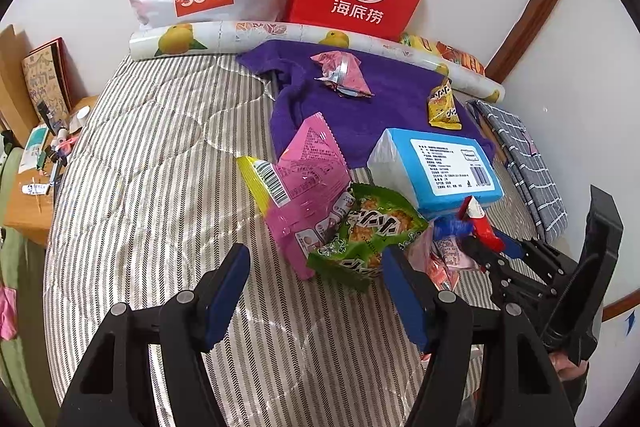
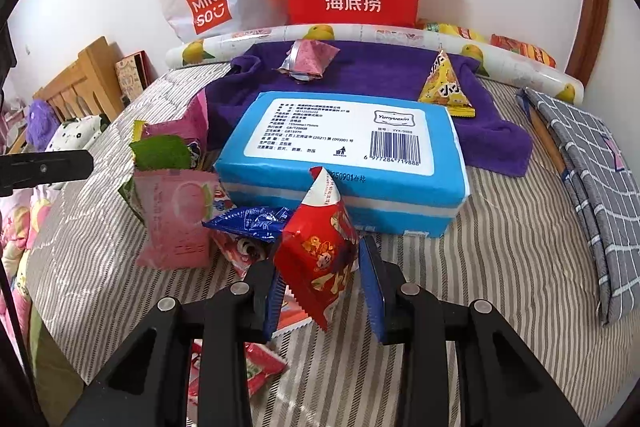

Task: Organize snacks
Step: 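Withdraw both tools from the towel back toward the snack pile, then grasp the red snack packet with the right tool while the left tool grasps the pink-green bag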

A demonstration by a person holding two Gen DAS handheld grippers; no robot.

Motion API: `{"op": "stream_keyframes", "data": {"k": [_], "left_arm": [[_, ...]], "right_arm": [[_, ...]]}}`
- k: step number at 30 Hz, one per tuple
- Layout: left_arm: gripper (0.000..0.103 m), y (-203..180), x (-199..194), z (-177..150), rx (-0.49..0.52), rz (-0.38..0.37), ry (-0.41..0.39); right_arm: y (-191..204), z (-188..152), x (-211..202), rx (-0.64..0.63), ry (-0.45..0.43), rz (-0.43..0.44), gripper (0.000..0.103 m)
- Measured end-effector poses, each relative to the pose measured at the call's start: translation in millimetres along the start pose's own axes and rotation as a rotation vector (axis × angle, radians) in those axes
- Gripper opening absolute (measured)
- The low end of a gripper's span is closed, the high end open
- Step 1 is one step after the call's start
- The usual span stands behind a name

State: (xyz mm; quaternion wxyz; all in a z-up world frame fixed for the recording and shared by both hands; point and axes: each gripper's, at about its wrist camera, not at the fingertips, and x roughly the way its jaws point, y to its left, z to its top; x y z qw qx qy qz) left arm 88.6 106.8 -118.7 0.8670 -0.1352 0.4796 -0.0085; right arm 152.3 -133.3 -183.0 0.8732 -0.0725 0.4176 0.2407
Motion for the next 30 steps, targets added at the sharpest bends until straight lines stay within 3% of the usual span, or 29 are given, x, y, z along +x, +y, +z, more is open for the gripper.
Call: {"op": "stream_keyframes", "data": {"k": [3,14,22,30], "left_arm": [[0.066,-1,1,-1,0.006,0.001,0.002],[0.065,8,9,-2,-0.025,-0.012,0.0],[0.066,17,30,21,-0.078,0.0,-0.004],[0.066,30,70,32,-0.175,-0.052,0.044]], "right_arm": [[-3,0,-3,0.011,-0.01,0.016,0.025],[-38,-26,-39,0.114,-0.028,0.06,0.024],[-47,-41,-32,0.162,0.005,0.121,0.024],[-57,-43,-24,0.181,0.016,0.183,0.026]]}}
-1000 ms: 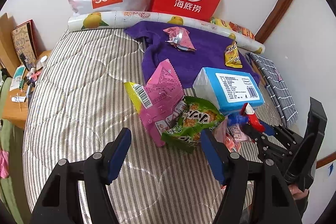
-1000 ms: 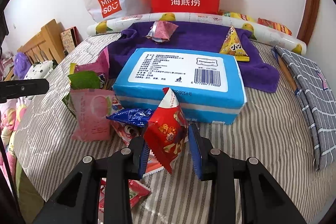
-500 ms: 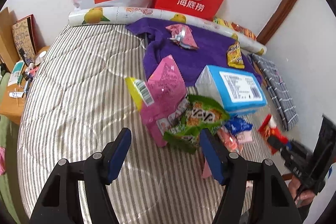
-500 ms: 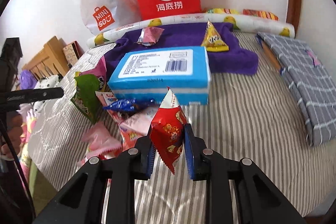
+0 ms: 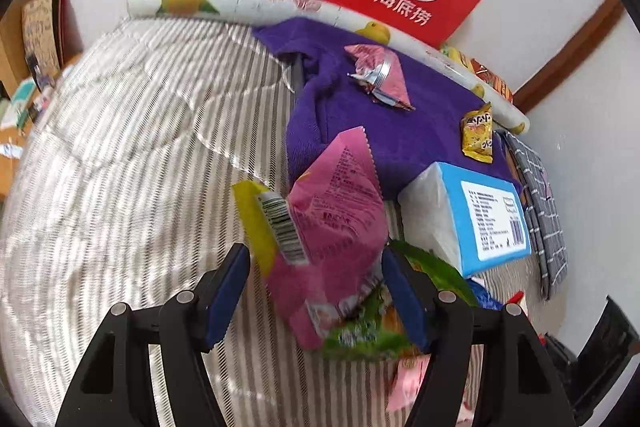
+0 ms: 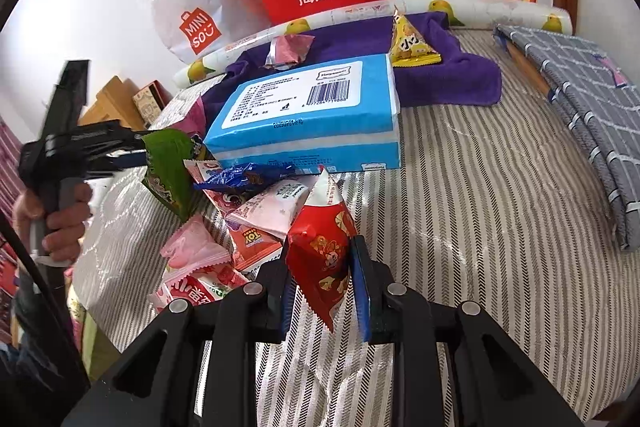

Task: Organize snacks
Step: 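Grasp the red snack packet with the right tool while the left tool grasps the pink-green bag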

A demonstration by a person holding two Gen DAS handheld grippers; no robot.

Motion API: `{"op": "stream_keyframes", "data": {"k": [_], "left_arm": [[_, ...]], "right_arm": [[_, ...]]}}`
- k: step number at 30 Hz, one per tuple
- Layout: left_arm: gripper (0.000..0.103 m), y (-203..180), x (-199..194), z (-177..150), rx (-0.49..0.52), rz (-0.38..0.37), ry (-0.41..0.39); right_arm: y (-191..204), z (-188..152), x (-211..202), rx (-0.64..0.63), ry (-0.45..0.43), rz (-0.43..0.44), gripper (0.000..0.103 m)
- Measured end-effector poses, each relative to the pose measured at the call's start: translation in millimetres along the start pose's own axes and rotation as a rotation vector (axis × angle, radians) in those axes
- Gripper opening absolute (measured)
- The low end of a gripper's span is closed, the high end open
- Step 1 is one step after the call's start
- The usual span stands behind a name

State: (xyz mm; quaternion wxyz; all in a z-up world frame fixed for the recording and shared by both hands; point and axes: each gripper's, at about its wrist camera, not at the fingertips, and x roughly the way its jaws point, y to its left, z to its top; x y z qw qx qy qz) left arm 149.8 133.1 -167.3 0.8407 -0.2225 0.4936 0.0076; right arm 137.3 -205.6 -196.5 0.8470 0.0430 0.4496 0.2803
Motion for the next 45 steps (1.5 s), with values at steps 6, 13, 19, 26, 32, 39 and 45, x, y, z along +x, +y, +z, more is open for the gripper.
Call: {"op": "stream_keyframes", "data": {"k": [6,13,19,26,32,39,45], "left_arm": [[0.065,-1,16,4,-0.039,-0.053,0.0],[0.052,2,14,4,-0.062,-0.089,-0.023],[0.042,7,0,3,-0.065,-0.078,-0.042],[0.04,12,-21,-2,-0.068,-0.084,-0.07],[0.04,18,-46,-7,-0.066,-0.07,-0.11],[0.039,20,-71,-10,-0.07,-0.08,-0.154],[0.039,9,-88,-12,-0.05,-0.106,-0.178]], "right_arm": [[-10,3,1,0.02,0.008,-0.031,0.026],[-14,-3,1,-0.033,0.024,-0.133,0.04],[-13,-6,-10,-0.081,-0.007,-0.207,0.062],[-9,-2,-3,-0.146,-0.029,-0.249,0.071],[-19,-3,16,-0.103,0.021,-0.278,0.045],[-13,2,-6,-0.069,-0.031,-0.261,0.045],[0,11,-30,-0.084,-0.084,-0.256,0.045]]}}
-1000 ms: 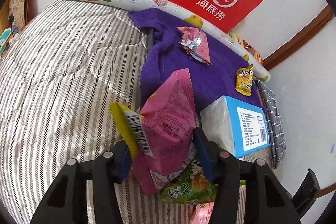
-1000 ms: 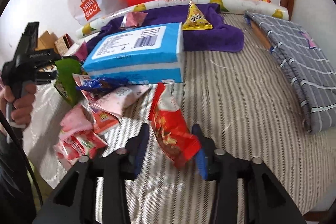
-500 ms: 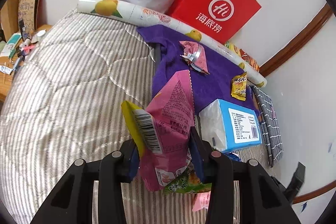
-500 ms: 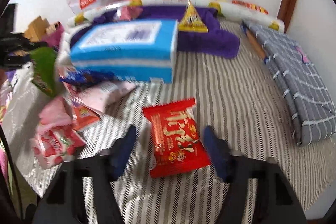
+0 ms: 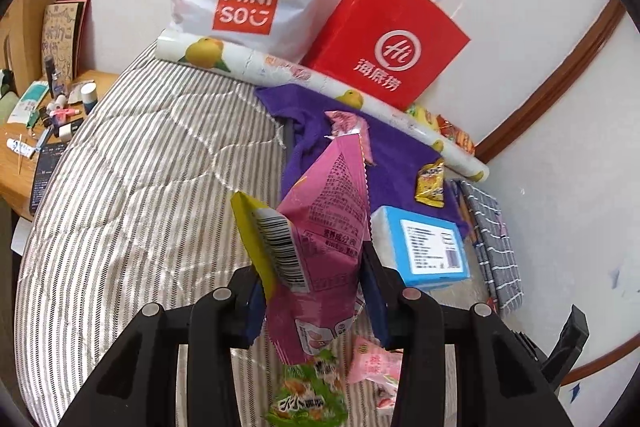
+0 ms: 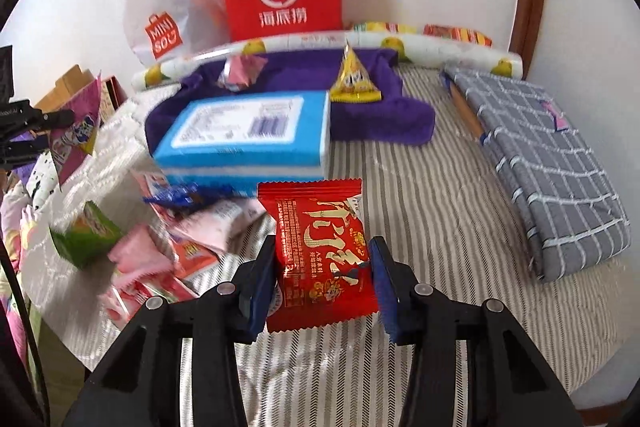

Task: Organize snacks
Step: 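Grasp the red snack packet with the right tool while the left tool grasps the pink-green bag, then carry both held snacks over onto the purple towel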

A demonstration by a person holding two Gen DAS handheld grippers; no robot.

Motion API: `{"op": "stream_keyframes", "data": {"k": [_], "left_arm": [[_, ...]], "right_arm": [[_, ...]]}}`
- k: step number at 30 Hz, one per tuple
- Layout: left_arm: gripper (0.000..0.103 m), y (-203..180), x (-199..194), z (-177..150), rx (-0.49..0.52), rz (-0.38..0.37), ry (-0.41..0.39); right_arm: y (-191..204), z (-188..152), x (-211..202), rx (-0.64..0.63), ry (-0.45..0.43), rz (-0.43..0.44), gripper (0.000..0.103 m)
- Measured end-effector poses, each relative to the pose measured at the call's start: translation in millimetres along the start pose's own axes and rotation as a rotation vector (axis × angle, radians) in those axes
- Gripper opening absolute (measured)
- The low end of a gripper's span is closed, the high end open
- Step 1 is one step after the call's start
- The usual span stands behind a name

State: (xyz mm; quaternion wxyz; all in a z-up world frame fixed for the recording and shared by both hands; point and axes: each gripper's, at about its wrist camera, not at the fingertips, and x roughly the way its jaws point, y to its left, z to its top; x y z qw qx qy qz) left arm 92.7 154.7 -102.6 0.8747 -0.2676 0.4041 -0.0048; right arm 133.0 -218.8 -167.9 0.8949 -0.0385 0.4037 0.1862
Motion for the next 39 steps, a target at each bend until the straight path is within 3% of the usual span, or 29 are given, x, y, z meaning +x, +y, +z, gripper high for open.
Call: {"op": "stream_keyframes", "data": {"k": [15,39], "left_arm": [[0.039,-41,8,11,0.089,-0.067,0.027],[0.04,-77,62,74,0.275,-0.127,0.098]], "right_arm": [[24,46,-30,-0.006,-0.111,-0.002,0.045],[31,116,3,0.107,-0.188,-0.092,0.045]]}}
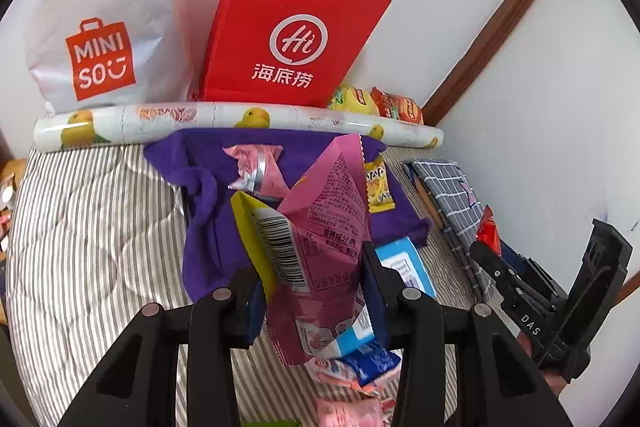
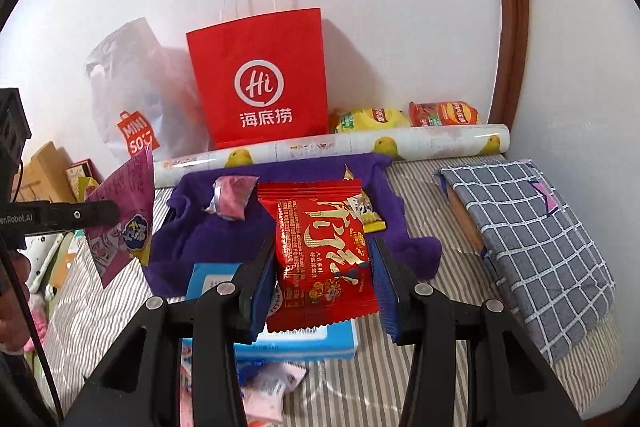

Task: Organize snacks
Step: 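Carry both held snacks over onto the purple towel, then lower the snacks onto the towel and open both tools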

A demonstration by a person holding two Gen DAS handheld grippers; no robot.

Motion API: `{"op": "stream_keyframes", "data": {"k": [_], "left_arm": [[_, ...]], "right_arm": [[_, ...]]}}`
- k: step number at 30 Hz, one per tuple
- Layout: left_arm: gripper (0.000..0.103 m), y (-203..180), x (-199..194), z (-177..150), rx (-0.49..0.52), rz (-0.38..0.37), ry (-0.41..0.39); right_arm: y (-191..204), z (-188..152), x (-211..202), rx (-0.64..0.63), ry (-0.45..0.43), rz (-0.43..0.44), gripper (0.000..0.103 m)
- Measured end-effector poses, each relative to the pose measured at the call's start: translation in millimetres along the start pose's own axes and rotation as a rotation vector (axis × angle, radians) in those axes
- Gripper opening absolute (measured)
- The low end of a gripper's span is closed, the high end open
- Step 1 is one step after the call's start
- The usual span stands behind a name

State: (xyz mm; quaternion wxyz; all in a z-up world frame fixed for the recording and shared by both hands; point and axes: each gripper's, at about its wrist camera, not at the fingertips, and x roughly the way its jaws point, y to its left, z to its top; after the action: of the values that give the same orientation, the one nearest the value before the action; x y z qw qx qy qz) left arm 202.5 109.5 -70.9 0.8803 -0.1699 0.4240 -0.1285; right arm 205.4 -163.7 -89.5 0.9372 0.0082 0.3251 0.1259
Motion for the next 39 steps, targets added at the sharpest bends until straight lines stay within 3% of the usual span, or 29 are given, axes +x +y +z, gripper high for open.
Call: {"op": "stream_keyframes", "data": {"k": [15,27,39], "left_arm": [[0.04,8,40,37,-0.045,0.048,0.01],[0.04,19,90,47,-0.075,0.072,0.067],[0.04,34,129,37,-0.1,0.049,0.141]], "right_arm": [[-18,44,83,-0.008,0.097,0.107,0.045],[-26,42,160,-0.037,0.228,0.214,0.045],[-33,27,189,-0.043,0.305,0.224,0.045]]}}
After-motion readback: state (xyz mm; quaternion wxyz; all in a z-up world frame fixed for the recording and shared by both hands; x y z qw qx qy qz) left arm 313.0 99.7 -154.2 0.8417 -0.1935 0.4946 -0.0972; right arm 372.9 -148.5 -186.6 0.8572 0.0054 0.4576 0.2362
